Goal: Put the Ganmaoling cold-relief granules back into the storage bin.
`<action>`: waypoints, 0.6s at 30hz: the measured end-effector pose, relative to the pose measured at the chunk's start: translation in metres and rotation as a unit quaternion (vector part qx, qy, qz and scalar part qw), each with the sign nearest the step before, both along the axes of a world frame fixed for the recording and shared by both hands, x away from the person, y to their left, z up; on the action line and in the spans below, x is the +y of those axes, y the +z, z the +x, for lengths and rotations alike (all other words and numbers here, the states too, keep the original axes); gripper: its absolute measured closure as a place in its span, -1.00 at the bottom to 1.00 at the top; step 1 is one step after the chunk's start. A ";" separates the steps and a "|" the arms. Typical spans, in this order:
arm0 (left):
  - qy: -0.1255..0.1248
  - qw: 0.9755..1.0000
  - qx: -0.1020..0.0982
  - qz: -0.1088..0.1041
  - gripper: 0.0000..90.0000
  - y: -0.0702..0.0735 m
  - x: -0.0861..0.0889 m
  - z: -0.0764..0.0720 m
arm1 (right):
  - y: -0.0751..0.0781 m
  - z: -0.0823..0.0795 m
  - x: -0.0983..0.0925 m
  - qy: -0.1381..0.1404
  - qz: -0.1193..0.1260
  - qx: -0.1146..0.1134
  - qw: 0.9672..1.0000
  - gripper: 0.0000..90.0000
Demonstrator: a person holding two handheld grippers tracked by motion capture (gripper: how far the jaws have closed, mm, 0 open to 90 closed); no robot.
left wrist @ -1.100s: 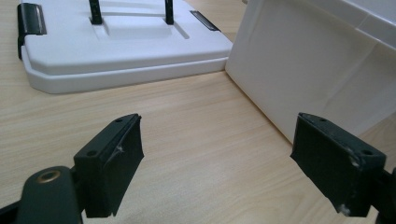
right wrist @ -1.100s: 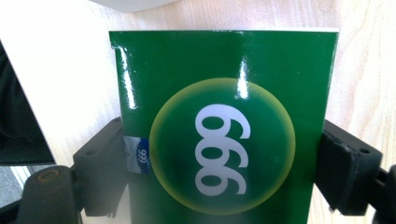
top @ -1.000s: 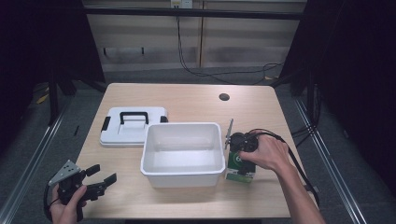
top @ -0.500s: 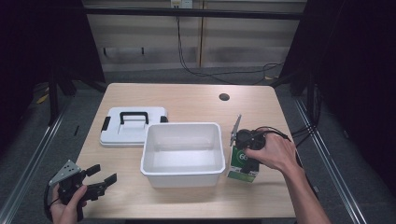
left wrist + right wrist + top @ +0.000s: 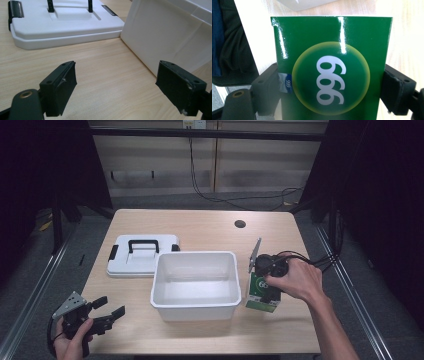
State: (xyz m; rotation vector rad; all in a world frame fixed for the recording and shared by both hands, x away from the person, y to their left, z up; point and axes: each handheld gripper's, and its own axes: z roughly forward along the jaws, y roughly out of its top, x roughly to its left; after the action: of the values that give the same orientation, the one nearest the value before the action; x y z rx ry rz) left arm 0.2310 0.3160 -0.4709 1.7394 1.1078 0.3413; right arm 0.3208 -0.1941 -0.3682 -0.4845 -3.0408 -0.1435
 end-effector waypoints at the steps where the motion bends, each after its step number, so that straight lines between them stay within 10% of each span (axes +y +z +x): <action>1: 0.000 1.000 0.000 -0.001 -0.64 0.000 0.000 0.000 | 0.002 0.001 0.000 0.005 -0.001 -0.003 1.000 -0.64; 18: -0.001 1.000 0.000 0.000 -0.64 0.000 0.000 0.000 | 0.030 0.008 0.003 0.005 -0.004 -0.006 1.000 -0.64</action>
State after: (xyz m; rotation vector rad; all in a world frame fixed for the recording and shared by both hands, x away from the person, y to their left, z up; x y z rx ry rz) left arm 0.2309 0.3160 -0.4710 1.7395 1.1065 0.3409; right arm 0.3287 -0.1910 -0.3385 -0.4699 -3.0567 -0.1336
